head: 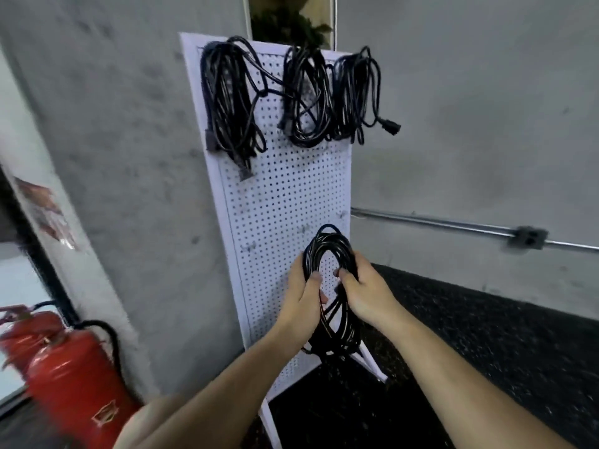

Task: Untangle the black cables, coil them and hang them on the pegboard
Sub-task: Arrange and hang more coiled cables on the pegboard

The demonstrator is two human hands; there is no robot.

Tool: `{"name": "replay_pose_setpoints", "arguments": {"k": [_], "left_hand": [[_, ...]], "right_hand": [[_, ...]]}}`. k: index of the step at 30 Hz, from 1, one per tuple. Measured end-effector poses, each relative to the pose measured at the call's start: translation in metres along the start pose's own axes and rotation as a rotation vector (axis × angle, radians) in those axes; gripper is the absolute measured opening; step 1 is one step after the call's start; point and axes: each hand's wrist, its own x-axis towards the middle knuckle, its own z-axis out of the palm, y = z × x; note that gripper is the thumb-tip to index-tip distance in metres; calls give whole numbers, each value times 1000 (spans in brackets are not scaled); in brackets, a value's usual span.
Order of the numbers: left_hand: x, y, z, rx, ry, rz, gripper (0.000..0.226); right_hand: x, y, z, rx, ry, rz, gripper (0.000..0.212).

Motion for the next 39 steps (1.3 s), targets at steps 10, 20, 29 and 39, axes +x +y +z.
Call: {"name": "replay_pose_setpoints", "arguments": {"k": [10, 20, 29, 39], "left_hand": [[11, -21, -80, 14, 280, 115, 44], [56, -67, -108, 88, 357, 68, 47], [58, -112, -96, 243, 365, 39, 51], [16, -142, -82, 715, 279, -227, 71]], "right_hand": [[52, -46, 86, -31, -168, -34, 39], [87, -36, 131, 20, -115, -48, 35], [91, 9, 158, -73, -172, -99, 37], [53, 53, 140, -497, -183, -79, 62]]}}
